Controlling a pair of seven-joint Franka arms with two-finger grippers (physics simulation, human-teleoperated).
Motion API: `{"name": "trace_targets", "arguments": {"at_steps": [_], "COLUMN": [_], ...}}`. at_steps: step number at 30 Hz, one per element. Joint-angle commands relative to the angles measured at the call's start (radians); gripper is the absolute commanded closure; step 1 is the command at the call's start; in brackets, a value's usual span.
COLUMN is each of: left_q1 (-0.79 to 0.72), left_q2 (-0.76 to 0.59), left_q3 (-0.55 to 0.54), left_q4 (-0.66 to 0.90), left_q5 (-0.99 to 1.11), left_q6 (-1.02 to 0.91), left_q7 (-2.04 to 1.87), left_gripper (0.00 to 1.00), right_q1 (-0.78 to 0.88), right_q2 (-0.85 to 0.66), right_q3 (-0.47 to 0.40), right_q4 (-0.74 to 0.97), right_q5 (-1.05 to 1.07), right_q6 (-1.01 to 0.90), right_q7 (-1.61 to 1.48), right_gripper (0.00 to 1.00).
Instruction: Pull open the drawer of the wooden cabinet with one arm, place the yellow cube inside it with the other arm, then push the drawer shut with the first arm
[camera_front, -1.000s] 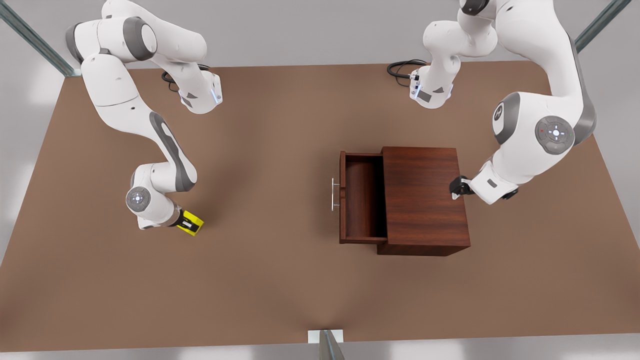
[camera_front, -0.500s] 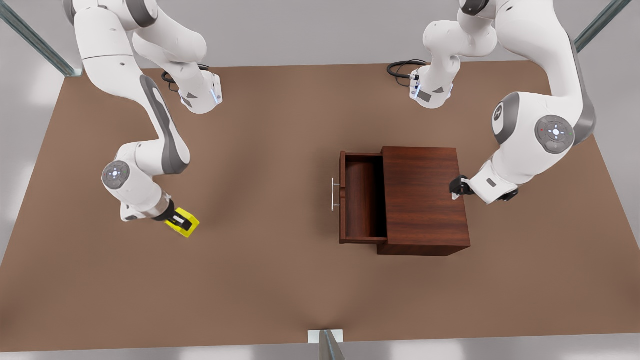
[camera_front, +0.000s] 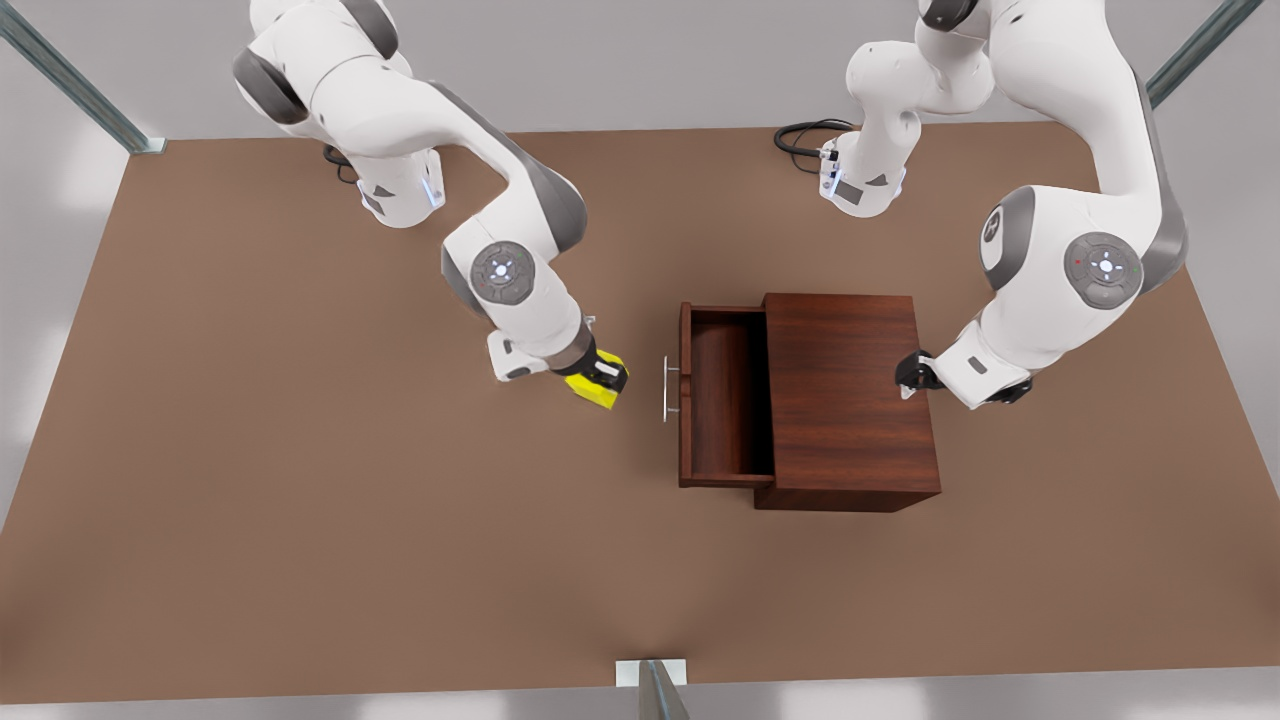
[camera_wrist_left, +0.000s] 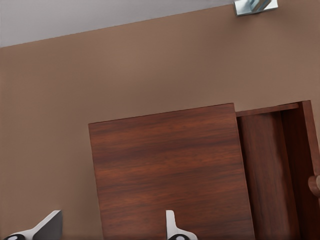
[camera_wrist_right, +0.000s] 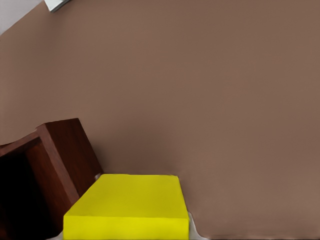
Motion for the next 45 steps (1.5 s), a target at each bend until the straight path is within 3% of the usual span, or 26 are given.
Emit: {"name": "trace_targets", "arguments": {"at_steps": [1, 5, 12, 16, 30, 32, 36, 38, 39, 41, 43, 45], "left_q1": [0.000, 0.000, 0.001, 0.000, 0.001, 0.001, 0.003, 0.001, 0.001, -0.009, 0.001, -0.022], "left_q2": [-0.001, -0.001, -0.001, -0.001, -0.001, 0.000, 0.000, 0.000, 0.000, -0.010, -0.012, -0.023], "left_q3": [0.000, 0.000, 0.002, 0.002, 0.002, 0.002, 0.002, 0.002, 0.002, -0.008, -0.003, -0.026], "left_q4": [0.000, 0.000, 0.000, 0.000, 0.000, -0.002, 0.000, 0.001, 0.001, 0.009, 0.009, 0.012], "left_q5": [-0.002, -0.002, -0.002, -0.003, -0.003, -0.003, -0.005, -0.005, -0.003, -0.005, -0.095, -0.114], "left_q6": [-0.001, -0.001, -0.001, -0.001, -0.001, -0.003, -0.008, -0.004, -0.003, -0.008, -0.041, -0.074], "left_q7": [0.010, 0.010, 0.010, 0.010, 0.010, 0.010, 0.010, 0.010, 0.010, 0.002, 0.005, -0.048], "left_gripper": [0.00, 0.00, 0.00, 0.00, 0.00, 0.00, 0.00, 0.00, 0.00, 0.00, 0.00, 0.00], "right_q1": [0.050, 0.149, 0.221, 0.291, 0.355, 0.355, 0.355, 0.300, 0.202, -0.111, -0.392, -0.519], "right_q2": [0.045, 0.197, 0.291, 0.349, 0.455, 0.456, 0.455, 0.392, 0.323, 0.269, 0.208, 0.003], "right_q3": [-0.002, -0.025, -0.077, -0.151, -0.149, -0.151, -0.156, -0.153, -0.146, -0.050, -0.013, -0.027], "right_q4": [0.085, 0.307, 0.412, 0.503, 0.541, 0.540, 0.540, 0.540, 0.540, 0.528, 0.390, 0.097], "right_q5": [-0.014, -0.017, -0.017, -0.017, -0.017, -0.017, -0.017, -0.015, -0.012, -0.012, -0.104, -0.158], "right_q6": [-0.127, -0.148, -0.150, -0.145, 0.125, 0.123, 0.110, -0.039, -0.185, -0.397, -0.391, -0.236], "right_q7": [0.995, 1.098, 1.351, 1.535, 1.626, 1.612, 1.610, 1.460, 1.290, 0.761, 0.099, -0.552], "right_gripper": [0.47, 0.47, 0.46, 0.46, 0.44, 0.00, 0.00, 0.00, 0.00, 0.00, 0.00, 0.00]}}
